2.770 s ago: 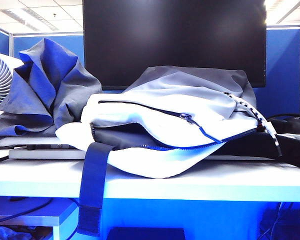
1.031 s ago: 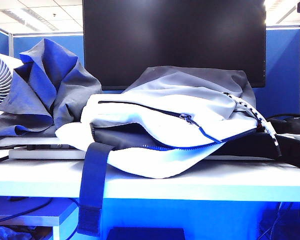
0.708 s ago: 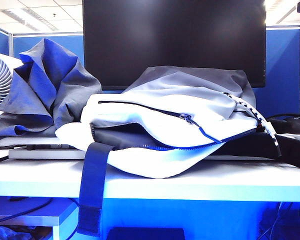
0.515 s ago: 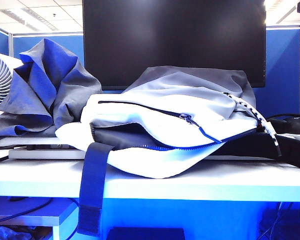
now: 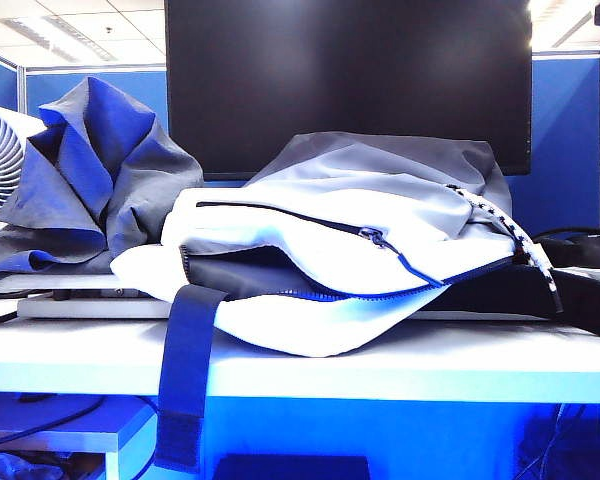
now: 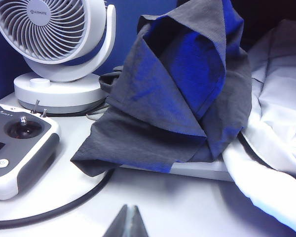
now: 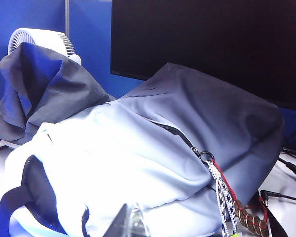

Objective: Take the gray clothes out of the backpack.

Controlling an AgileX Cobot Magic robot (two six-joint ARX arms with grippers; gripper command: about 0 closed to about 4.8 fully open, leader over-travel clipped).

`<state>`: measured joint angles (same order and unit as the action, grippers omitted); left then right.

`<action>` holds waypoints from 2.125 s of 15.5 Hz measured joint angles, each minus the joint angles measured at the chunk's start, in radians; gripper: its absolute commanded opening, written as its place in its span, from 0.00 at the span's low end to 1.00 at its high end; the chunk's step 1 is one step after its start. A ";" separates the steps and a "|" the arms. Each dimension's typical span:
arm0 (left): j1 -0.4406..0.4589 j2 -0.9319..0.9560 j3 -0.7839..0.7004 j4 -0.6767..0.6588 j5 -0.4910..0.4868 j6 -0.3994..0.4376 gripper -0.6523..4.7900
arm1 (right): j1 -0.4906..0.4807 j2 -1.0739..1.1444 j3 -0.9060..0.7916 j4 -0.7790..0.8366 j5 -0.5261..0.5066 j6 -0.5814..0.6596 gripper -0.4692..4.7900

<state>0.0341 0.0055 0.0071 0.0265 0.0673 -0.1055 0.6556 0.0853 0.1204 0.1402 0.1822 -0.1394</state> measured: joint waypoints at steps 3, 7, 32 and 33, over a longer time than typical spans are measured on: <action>0.000 0.000 0.000 0.000 0.000 0.000 0.11 | 0.000 0.000 0.000 0.000 0.000 0.000 0.08; 0.000 0.000 0.000 0.000 0.000 0.000 0.11 | 0.000 0.000 0.000 0.000 0.000 0.000 0.08; 0.000 0.000 0.000 -0.003 0.000 0.000 0.11 | -0.612 -0.082 -0.112 -0.025 -0.156 0.214 0.08; 0.000 0.000 0.000 -0.003 0.000 0.000 0.11 | -0.612 -0.082 -0.112 -0.025 -0.156 0.214 0.08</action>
<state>0.0338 0.0055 0.0071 0.0238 0.0673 -0.1055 0.0437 0.0032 0.0086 0.1150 0.0257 0.0746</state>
